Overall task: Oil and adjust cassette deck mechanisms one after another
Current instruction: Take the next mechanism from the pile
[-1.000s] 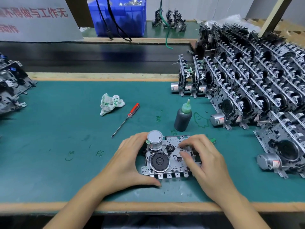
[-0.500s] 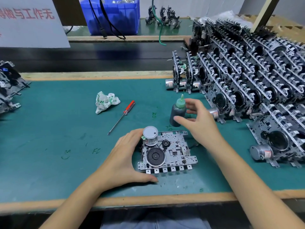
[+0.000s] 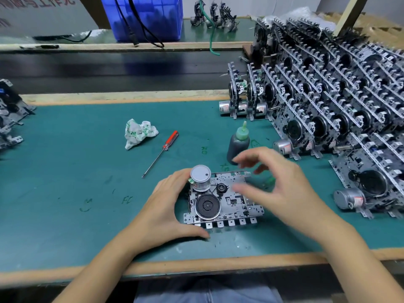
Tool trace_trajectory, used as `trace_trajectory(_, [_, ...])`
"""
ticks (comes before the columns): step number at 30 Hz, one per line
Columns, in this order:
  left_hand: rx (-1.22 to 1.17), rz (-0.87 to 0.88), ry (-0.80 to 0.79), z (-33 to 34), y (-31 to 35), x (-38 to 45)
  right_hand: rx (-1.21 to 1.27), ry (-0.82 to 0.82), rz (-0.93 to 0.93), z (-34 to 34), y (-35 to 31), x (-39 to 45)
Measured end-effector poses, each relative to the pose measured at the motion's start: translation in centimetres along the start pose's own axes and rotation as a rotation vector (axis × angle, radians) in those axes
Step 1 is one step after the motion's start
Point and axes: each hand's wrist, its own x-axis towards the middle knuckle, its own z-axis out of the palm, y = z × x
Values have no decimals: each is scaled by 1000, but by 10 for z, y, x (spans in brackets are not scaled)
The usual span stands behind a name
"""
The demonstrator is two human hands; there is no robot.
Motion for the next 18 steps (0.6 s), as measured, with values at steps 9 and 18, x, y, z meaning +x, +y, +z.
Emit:
trace_trajectory(9, [65,62,-4,2,1,-3,-682,-585,-36,4,-5,13])
trace_trajectory(18, [-386,-43,111,-1,0,-8,-646,-416,-111,-9,-18,16])
